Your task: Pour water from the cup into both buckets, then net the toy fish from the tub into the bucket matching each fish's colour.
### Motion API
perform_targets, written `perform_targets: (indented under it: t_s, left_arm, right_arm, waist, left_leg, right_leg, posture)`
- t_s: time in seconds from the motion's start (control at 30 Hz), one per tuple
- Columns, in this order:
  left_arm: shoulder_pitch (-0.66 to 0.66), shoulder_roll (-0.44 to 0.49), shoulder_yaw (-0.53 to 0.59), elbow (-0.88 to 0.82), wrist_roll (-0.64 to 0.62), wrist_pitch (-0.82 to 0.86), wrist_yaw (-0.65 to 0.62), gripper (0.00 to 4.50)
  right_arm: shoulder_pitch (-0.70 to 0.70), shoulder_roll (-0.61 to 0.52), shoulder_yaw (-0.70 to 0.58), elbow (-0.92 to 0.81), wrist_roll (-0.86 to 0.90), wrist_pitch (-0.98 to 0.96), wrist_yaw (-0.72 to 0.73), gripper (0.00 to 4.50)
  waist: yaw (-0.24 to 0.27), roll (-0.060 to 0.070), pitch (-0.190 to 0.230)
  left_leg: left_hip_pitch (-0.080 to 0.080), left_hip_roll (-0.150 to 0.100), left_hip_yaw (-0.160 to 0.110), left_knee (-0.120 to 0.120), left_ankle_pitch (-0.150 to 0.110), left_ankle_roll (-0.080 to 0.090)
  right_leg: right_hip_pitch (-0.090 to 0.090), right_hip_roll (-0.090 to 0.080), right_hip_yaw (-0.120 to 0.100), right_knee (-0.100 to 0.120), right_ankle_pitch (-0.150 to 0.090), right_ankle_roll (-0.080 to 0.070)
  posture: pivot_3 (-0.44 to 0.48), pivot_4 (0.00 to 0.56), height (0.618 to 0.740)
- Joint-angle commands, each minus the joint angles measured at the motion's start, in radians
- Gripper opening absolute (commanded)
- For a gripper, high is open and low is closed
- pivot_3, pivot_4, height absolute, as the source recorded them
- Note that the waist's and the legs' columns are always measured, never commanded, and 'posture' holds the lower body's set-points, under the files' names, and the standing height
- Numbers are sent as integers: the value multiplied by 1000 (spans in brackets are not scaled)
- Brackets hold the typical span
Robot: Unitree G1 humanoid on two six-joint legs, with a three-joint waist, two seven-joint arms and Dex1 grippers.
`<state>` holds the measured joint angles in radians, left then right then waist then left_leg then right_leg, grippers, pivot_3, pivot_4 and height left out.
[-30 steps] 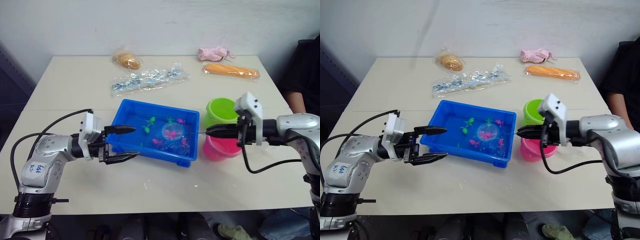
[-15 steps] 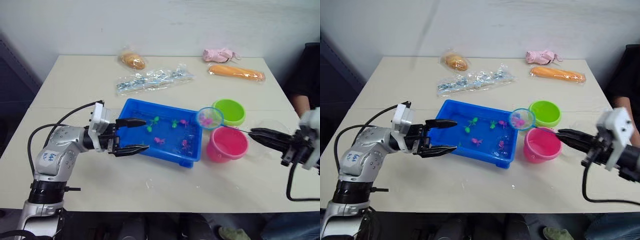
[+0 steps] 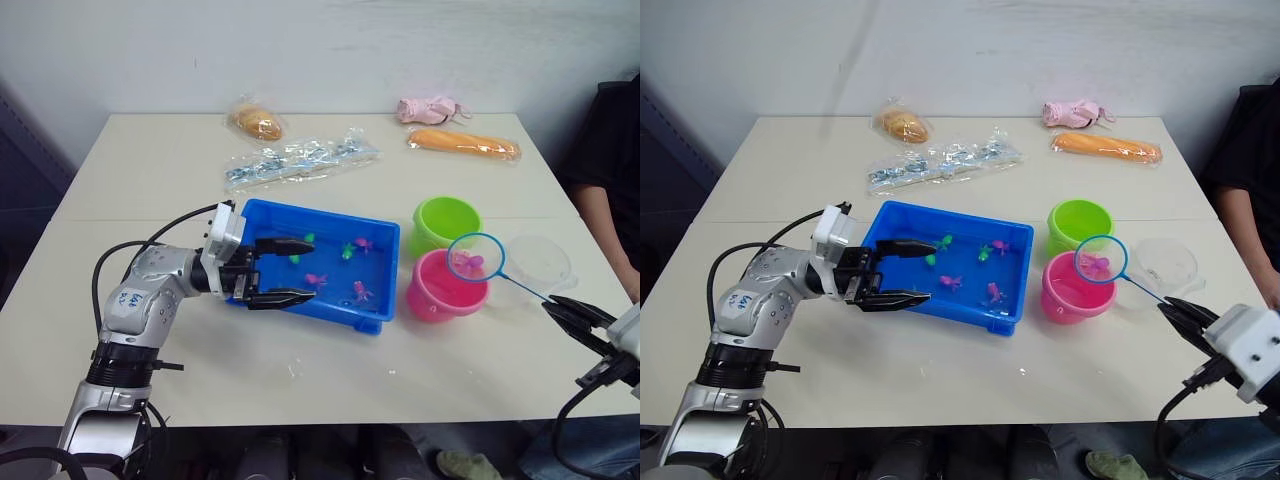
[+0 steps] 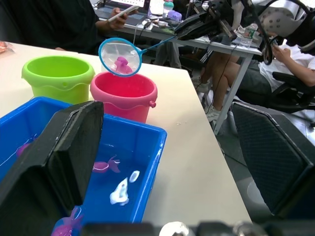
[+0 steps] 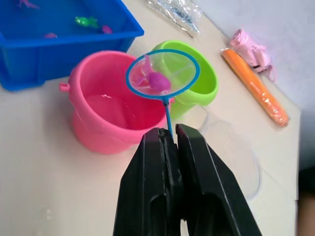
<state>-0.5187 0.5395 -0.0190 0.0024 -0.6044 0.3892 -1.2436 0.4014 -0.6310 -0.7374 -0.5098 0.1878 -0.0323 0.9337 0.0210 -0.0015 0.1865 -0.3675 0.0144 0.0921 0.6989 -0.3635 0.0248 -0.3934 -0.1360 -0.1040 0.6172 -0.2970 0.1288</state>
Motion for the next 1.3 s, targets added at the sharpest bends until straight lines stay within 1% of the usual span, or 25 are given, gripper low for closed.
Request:
perform_targets:
  t_s: [0.03, 0.23, 0.33, 0.43, 0.6, 0.93, 1.03, 1.17, 1.3]
  left_arm:
    - [4, -10, 4, -39, -1, -13, 6, 4446]
    - [31, -18, 5, -65, 0, -13, 18, 4446]
    - [32, -27, 2, -70, 1, -15, 27, 4446]
    - [27, -33, 0, -68, 3, -17, 31, 4446]
    - [18, -37, -1, -59, 7, -21, 31, 4446]
    - [13, -46, 1, -55, 15, -24, 35, 4446]
    - [8, -49, 1, -49, 18, -26, 31, 4446]
    - [-1, -39, -4, -33, 21, -28, 0, 4446]
    - [0, -35, -5, -27, 24, -30, -16, 4446]
  right_arm:
    - [0, -1, 8, 48, -106, -233, -61, 0]
    - [-9, -9, 29, 160, -277, -477, -198, 0]
    - [18, -36, 48, 203, -387, -640, -242, 0]
    - [32, -54, 50, 235, -486, -754, -309, 0]
    - [10, -57, 26, 253, -647, -862, -447, 0]
    - [30, -92, 15, 292, -825, -883, -621, 0]
    - [46, -103, 21, 302, -830, -857, -637, 0]
    - [62, -130, -6, 283, -827, -844, -656, 0]
    - [93, -142, -18, 287, -842, -858, -684, 0]
  waist:
    - [0, 0, 0]
    - [1, 0, 0]
    - [1, 0, 0]
    - [0, 0, 0]
    - [-1, 0, 0]
    - [-1, 0, 0]
    - [-1, 0, 0]
    - [-2, 0, 0]
    - [-1, 0, 0]
  left_leg:
    - [0, 0, 0, 0, 0, 0]
    - [0, 1, 0, 0, 0, 0]
    - [0, 1, 0, 0, 0, 0]
    - [0, 1, 0, 0, 0, 0]
    - [0, 2, 0, 0, 0, -1]
    - [0, 4, 0, 0, 0, -1]
    - [0, 4, 0, 0, 0, -1]
    - [0, 4, 0, 0, 0, -1]
    - [0, 4, 0, 0, 0, -1]
  right_leg:
    - [0, 0, 0, 0, 0, 0]
    - [0, 0, 0, 0, 0, 0]
    - [0, 0, 0, 0, 0, 0]
    - [0, 0, 0, 0, 0, 0]
    - [0, 0, 0, 0, 0, 0]
    - [0, 0, 0, 0, 0, 0]
    - [0, 0, 0, 0, 0, -1]
    - [0, 0, 1, 0, 0, -1]
    - [0, 0, 0, -1, 0, -1]
  posture:
    - [0, 150, 740]
    - [0, 150, 740]
    - [0, 150, 740]
    - [0, 150, 740]
    - [0, 150, 740]
    - [0, 150, 740]
    - [0, 150, 740]
    - [0, 150, 740]
    - [0, 150, 740]
